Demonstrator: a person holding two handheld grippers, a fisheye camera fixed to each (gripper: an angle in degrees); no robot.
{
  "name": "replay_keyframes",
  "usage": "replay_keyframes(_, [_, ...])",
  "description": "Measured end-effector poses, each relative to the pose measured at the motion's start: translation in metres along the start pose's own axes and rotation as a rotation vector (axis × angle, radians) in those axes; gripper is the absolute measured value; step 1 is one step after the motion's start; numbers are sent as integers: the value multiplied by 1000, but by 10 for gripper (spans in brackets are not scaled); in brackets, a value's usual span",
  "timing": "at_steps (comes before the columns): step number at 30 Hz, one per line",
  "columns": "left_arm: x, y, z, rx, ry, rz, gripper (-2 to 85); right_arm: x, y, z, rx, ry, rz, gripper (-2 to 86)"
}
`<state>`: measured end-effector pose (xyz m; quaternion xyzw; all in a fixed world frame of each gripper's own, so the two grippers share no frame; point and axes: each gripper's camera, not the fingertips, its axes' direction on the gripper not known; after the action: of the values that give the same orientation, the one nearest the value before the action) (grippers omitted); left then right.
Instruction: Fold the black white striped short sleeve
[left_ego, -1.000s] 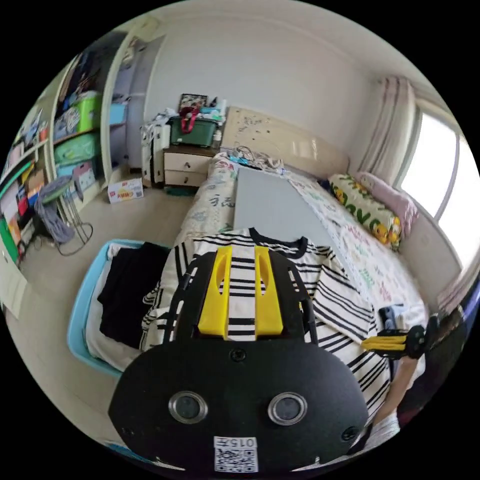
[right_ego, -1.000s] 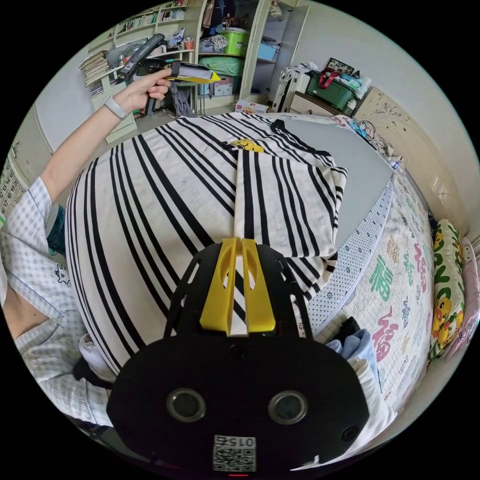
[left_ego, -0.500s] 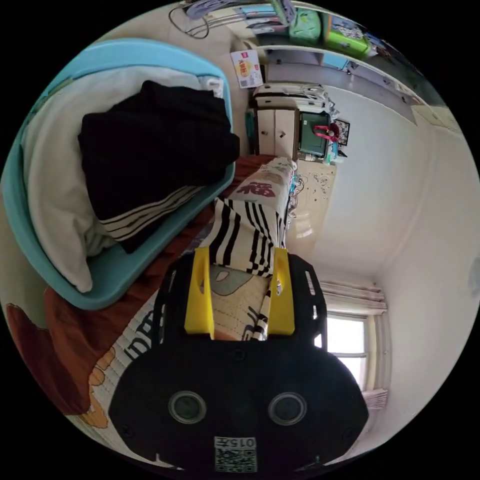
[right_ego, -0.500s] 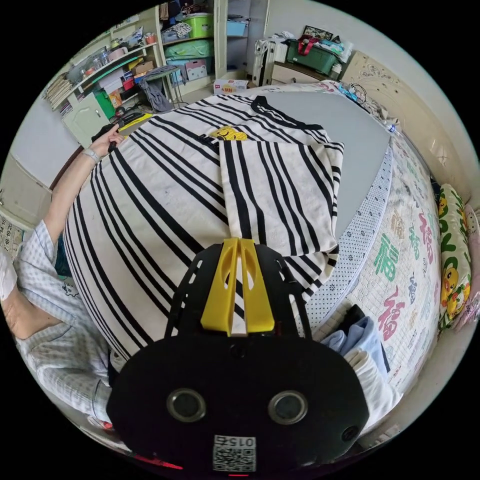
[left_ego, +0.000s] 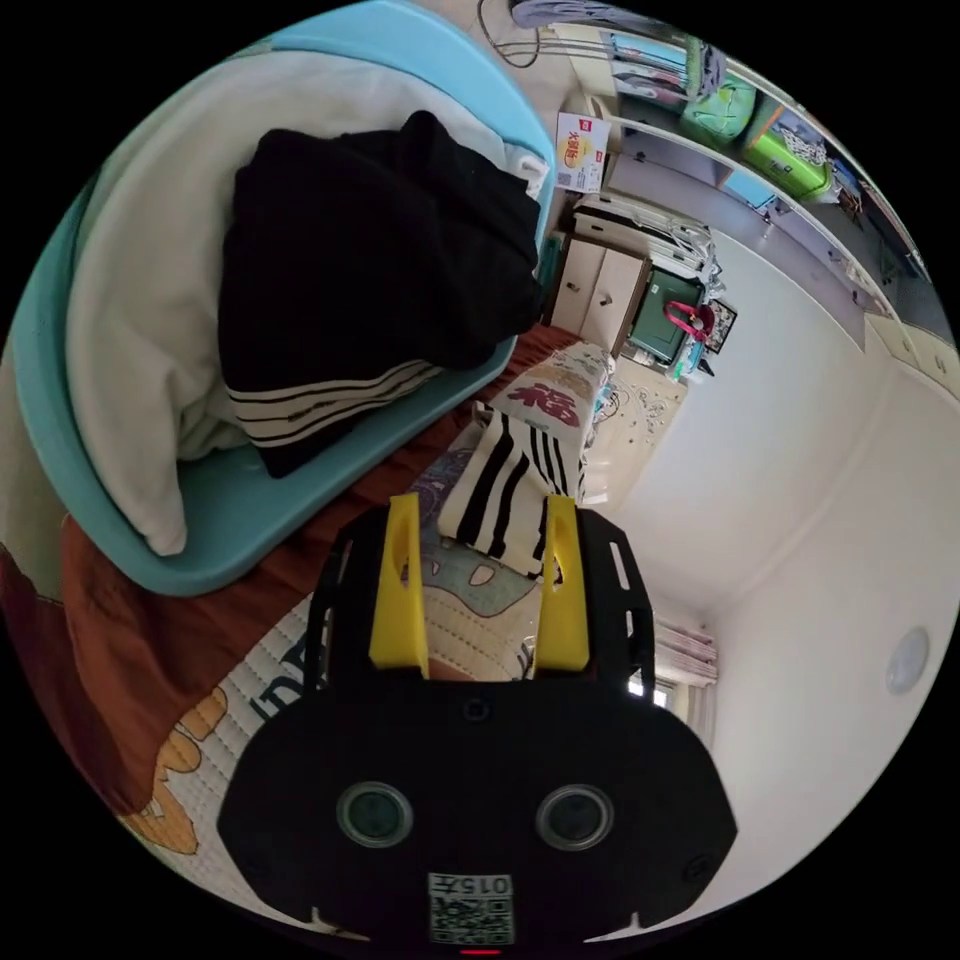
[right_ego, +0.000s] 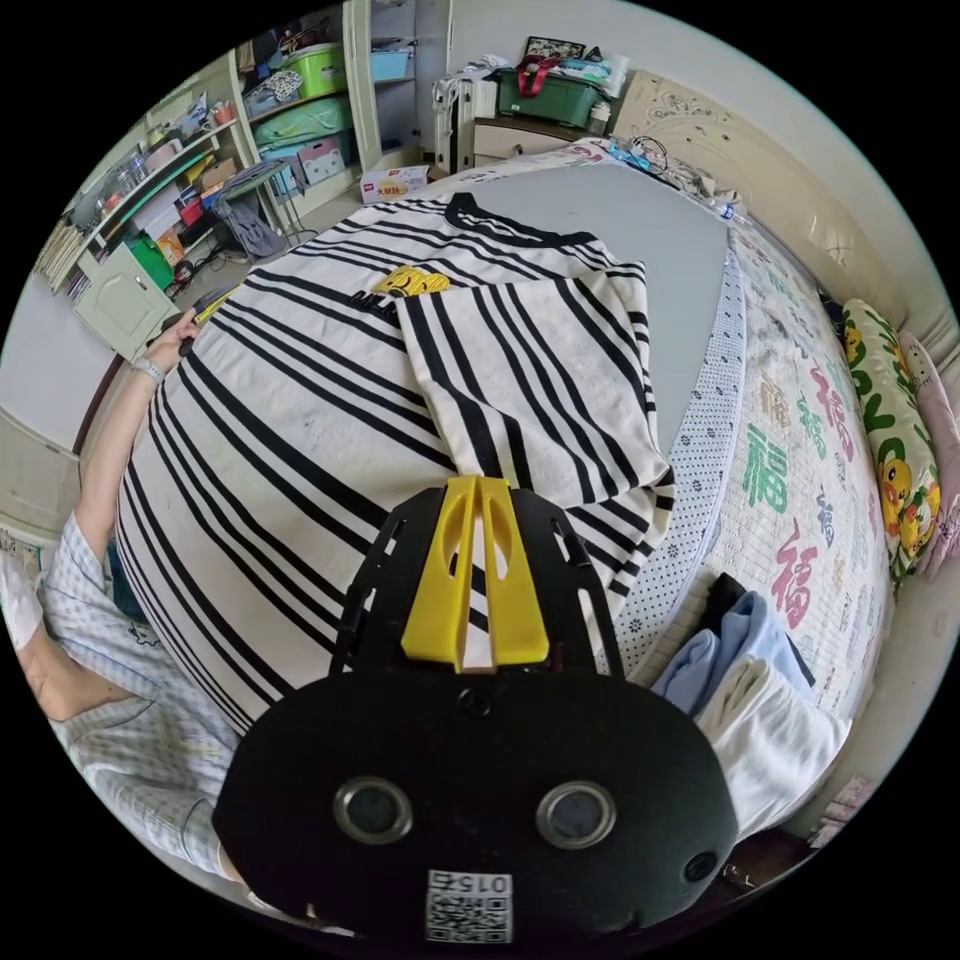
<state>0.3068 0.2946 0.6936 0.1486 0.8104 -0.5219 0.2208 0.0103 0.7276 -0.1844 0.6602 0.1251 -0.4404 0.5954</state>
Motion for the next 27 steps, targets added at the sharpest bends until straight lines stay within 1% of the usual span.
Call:
replay_keyframes(2, [-14, 5, 6, -29, 27, -12, 167, -2, 0, -1, 8, -5, 6, -10])
replay_keyframes(4, [-32, 9, 19, -99, 77, -29, 171, -7, -1, -3, 11, 5, 4, -10])
replay_keyframes(8, [-51, 20, 24, -99, 132, -31, 174, -15, -3, -4, 12, 29, -6, -10])
replay_keyframes(10, [-55, 26, 29, -104, 154, -6, 154, -19, -5, -5, 17, 33, 1, -10])
replay_keyframes(12, [-58, 31, 29, -77, 168, 11, 132, -23, -5, -6, 21, 39, 4, -10])
replay_keyframes(14, [-60, 35, 22, -10, 183, 35, 111, -27, -5, -7, 24, 48, 3, -10])
replay_keyframes(16, [-53, 40, 12, 76, 190, 109, 81, -34, -6, -9, 24, 67, -3, -9])
replay_keyframes(18, [-40, 44, 14, 84, 213, 176, 63, -39, -7, -10, 21, 84, -10, -8])
replay_keyframes(20, [-27, 46, 23, 48, 235, 236, 49, -45, -8, -10, 17, 101, -15, -8])
replay_keyframes(22, [-15, 47, 32, 29, 213, 274, 33, -52, -9, -12, 17, 120, -20, -7])
replay_keyframes(24, [-13, 45, 31, 61, 190, 278, 27, -56, -9, -13, 19, 130, -21, -6])
replay_keyframes(27, [-23, 35, 31, 96, 188, 212, 38, -62, -9, -15, 23, 139, -22, -5])
